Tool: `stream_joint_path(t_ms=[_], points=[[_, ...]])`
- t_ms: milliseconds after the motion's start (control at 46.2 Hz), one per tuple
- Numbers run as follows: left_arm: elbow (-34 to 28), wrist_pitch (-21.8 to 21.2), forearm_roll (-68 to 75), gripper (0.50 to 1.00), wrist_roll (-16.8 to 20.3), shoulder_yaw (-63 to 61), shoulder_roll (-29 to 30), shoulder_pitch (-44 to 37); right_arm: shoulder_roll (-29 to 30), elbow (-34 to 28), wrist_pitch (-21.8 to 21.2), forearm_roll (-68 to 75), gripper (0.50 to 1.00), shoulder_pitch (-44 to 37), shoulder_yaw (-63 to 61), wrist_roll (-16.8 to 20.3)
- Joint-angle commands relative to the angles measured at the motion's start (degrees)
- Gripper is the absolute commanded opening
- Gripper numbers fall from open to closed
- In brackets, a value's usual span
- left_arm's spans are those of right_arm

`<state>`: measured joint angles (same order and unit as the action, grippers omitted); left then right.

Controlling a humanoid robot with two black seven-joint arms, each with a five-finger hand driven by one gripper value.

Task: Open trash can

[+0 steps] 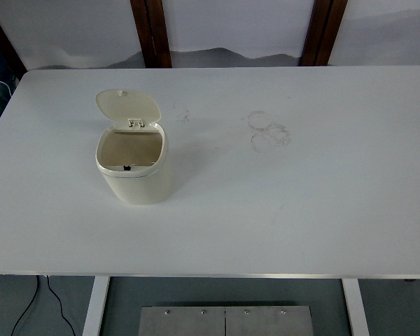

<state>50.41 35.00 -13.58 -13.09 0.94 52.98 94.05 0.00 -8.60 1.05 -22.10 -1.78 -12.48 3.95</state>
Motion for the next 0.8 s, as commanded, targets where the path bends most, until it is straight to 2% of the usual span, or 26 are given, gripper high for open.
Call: stream_joint_path(t_ms=[0, 130, 389, 562, 779], points=[[-1.8, 0.0, -2.9, 1.000, 0.0, 0.0, 0.0, -0.9, 0.0, 0.0, 0.0, 0.0, 0.995, 0.0, 0.0, 0.0], [-4.1, 0.0, -7.1, 1.000, 0.9, 0.1, -0.2, -3.5, 0.0, 0.0, 0.1, 0.0, 0.995, 0.0, 0.0, 0.0], [-10.1, 0.0, -11.5, 1.000, 7.0, 2.7, -2.5, -11.7, 0.0, 0.0, 0.1, -0.1, 0.995, -0.1, 0.1, -0.1], [-14.7, 0.0, -11.6, 1.000, 7.4, 10.4, -3.9, -19.2, 0.0, 0.0, 0.1, -0.1, 0.995, -0.2, 0.1, -0.1], [-15.8, -0.2, -11.6, 1.000, 7.4, 16.9, -4.8, -26.7, 0.0, 0.0, 0.1, 0.2, 0.995, -0.4, -0.3, -0.3]])
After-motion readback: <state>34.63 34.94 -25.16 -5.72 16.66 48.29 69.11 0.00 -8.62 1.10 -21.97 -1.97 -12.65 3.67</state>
